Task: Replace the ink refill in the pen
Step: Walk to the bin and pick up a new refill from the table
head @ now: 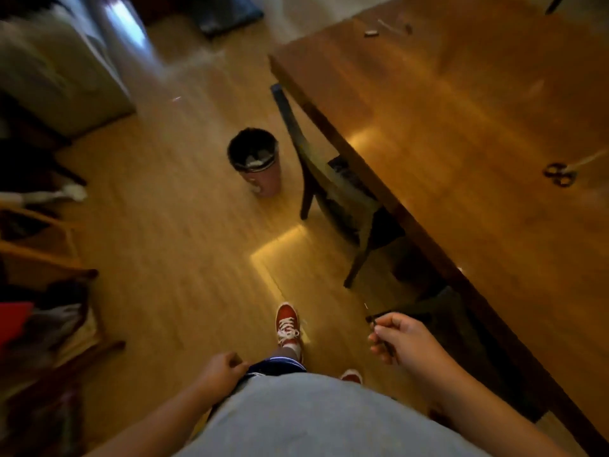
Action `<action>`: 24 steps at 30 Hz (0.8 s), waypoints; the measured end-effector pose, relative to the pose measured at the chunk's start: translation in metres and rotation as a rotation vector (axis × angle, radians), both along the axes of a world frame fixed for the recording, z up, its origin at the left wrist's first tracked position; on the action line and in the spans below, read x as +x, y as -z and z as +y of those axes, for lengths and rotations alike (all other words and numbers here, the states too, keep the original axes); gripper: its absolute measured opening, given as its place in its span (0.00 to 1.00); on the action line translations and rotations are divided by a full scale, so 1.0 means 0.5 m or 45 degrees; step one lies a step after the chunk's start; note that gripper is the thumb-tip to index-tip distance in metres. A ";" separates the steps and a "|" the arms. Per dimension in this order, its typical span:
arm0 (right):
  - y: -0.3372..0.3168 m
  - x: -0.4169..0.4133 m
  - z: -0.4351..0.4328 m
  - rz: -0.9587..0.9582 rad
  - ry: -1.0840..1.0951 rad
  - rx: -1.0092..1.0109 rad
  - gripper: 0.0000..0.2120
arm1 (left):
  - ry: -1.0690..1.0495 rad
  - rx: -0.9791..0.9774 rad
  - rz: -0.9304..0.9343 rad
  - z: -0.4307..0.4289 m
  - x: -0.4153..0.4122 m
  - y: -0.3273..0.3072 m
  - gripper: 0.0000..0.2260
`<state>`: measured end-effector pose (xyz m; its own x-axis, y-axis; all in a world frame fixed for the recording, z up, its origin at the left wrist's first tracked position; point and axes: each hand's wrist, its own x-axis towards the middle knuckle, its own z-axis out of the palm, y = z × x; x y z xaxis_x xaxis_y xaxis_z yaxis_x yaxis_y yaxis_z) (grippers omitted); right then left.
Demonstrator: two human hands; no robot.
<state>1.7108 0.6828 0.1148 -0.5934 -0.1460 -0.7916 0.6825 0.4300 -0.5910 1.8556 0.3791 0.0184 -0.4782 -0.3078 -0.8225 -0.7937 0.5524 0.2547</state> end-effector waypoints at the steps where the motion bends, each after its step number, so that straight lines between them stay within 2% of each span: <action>1: 0.008 -0.011 -0.042 0.001 -0.070 -0.009 0.07 | -0.100 0.010 -0.013 -0.028 0.038 0.003 0.10; 7: 0.032 -0.061 -0.346 0.037 -0.470 -0.090 0.06 | -0.604 0.034 -0.124 -0.177 0.252 0.044 0.11; 12: 0.047 -0.087 -0.605 0.034 -0.643 -0.108 0.06 | -0.796 0.065 -0.208 -0.311 0.340 0.090 0.12; 18: 0.067 -0.149 -0.792 0.036 -0.676 0.028 0.06 | -0.713 0.039 -0.197 -0.507 0.289 0.086 0.12; 24: 0.079 -0.255 -0.870 0.014 -0.613 0.122 0.06 | -0.611 0.016 0.005 -0.690 0.100 0.053 0.09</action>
